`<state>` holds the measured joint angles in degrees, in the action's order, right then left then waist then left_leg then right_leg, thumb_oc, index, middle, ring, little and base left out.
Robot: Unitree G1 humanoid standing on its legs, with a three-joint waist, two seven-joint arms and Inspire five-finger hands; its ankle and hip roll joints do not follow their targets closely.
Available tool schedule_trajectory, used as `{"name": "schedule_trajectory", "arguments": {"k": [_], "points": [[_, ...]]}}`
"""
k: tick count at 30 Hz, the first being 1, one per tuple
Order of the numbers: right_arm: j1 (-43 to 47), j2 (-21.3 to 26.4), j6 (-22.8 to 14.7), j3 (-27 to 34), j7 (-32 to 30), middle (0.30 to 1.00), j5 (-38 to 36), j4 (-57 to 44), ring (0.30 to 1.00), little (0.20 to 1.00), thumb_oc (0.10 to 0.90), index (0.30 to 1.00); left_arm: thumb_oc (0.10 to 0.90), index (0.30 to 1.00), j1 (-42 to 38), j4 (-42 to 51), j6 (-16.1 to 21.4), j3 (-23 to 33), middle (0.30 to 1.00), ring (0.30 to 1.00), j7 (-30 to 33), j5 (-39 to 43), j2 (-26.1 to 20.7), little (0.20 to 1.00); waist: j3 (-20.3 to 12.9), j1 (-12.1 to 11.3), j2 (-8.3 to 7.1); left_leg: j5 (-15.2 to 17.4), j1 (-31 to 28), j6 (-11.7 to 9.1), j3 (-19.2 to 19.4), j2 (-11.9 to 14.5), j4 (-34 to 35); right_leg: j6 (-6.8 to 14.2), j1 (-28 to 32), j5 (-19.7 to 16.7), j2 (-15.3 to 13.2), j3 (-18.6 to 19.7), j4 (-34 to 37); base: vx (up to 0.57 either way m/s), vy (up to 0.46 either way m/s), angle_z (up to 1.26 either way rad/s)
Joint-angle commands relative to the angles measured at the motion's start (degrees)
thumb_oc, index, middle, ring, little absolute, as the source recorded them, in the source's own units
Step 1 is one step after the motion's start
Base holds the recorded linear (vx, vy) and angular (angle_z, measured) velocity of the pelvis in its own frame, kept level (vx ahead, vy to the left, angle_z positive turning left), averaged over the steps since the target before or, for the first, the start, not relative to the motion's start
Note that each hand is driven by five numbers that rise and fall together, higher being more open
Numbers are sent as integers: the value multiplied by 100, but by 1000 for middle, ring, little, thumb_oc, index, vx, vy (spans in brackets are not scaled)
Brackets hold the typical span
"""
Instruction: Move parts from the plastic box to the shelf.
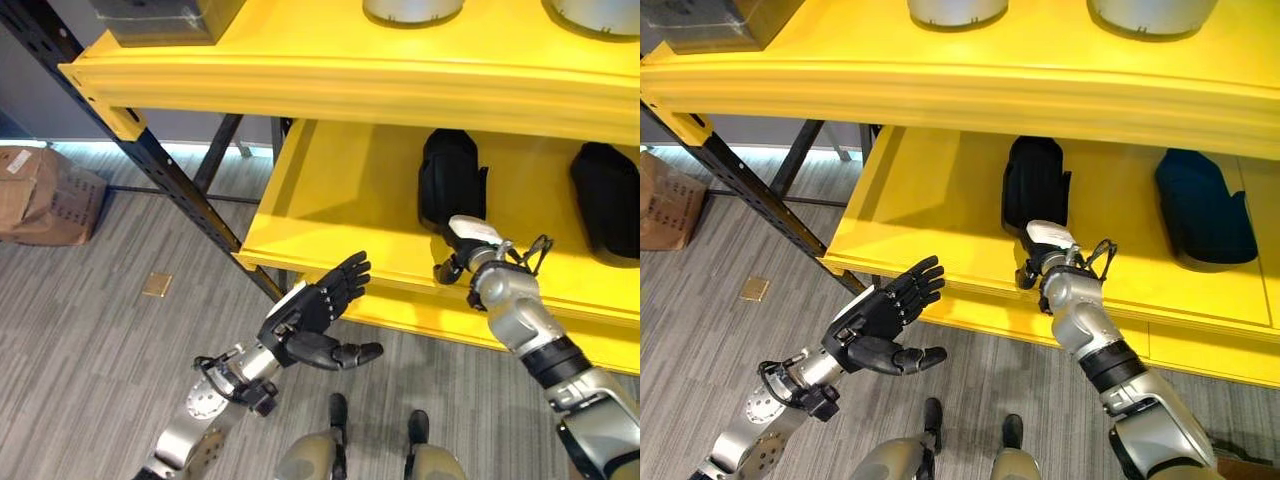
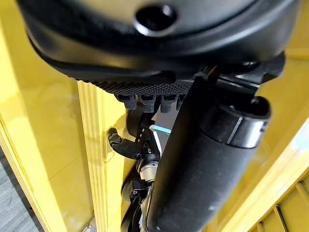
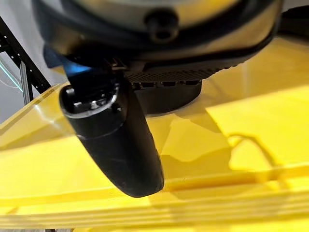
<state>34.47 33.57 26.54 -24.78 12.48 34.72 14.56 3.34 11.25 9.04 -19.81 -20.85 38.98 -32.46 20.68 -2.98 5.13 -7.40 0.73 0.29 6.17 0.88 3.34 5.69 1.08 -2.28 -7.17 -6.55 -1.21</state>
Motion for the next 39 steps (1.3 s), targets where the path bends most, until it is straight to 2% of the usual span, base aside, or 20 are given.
{"name": "schedule_trajectory", "arguments": {"k": [1,11,14,17,18,21,29,32,36,39], "points": [[-77,44,-10,-34,-38,1000,-122,-384,1000,1000,900,1000,900,1000,14,591,504,392,1000,1000,-243,-21,215,1000,-410,-1,-205,661,4,-79,-19,-8,-508,-127,-298,285,-17,-9,-594,0,0,0],[-443,-55,22,58,-281,1000,110,-771,1000,1000,900,1000,900,1000,43,594,539,390,1000,1000,-189,-83,251,1000,-418,70,-223,679,8,-59,16,-3,-522,-112,-324,286,1,41,-602,2,0,-3],[-473,-36,-236,123,-716,1000,314,-801,1000,1000,900,1000,900,1000,32,608,548,380,1000,1000,-174,-81,237,1000,-406,83,-213,685,19,-55,23,-4,-532,-107,-336,289,1,54,-609,0,0,0],[-290,13,-807,277,-1867,1000,387,-660,1000,1000,900,1000,900,1000,-36,597,571,279,1000,1000,-106,-16,206,1000,-418,87,-152,696,16,-44,25,-21,-543,-109,-345,294,-5,70,-620,7,20,-2],[-280,13,-858,282,-1908,1000,395,-650,1000,1000,900,1000,900,1000,-41,597,573,273,1000,1000,-101,-14,204,1000,-419,86,-149,698,18,-44,26,-22,-545,-109,-346,294,-5,71,-620,7,32,-1],[-179,46,-1329,418,-2475,1000,496,-571,1000,1000,900,1000,900,1000,-95,613,630,181,1000,1000,-13,-38,170,1000,-430,96,-69,719,18,-47,27,-49,-546,-108,-359,312,-26,79,-633,8,36,-3],[-190,289,-1900,479,-2994,1000,562,-485,1000,1000,900,1000,900,1000,-144,660,692,34,1000,1000,110,129,121,1000,-440,139,97,739,17,-40,20,-116,-553,-108,-383,352,-80,79,-660,4,51,1],[-142,367,-2417,450,-3163,1000,536,-579,1000,1000,900,1000,900,1000,-184,653,719,-12,1000,1000,144,223,103,1000,-450,162,154,738,1,-44,22,-140,-547,-110,-380,353,-107,77,-656,5,46,2],[-148,378,-2641,371,-3152,1000,520,-679,1000,1000,900,1000,900,1000,-179,672,725,-63,1000,1000,161,239,103,1000,-481,165,170,745,-18,-47,17,-143,-552,-110,-367,360,-128,63,-656,3,8,0],[-114,365,-2663,311,-3121,1000,510,-734,1000,1000,900,1000,900,1000,-182,677,723,-90,1000,1000,175,224,122,1000,-503,163,179,747,-29,-50,19,-148,-542,-111,-355,360,-140,55,-642,0,0,0]]}}
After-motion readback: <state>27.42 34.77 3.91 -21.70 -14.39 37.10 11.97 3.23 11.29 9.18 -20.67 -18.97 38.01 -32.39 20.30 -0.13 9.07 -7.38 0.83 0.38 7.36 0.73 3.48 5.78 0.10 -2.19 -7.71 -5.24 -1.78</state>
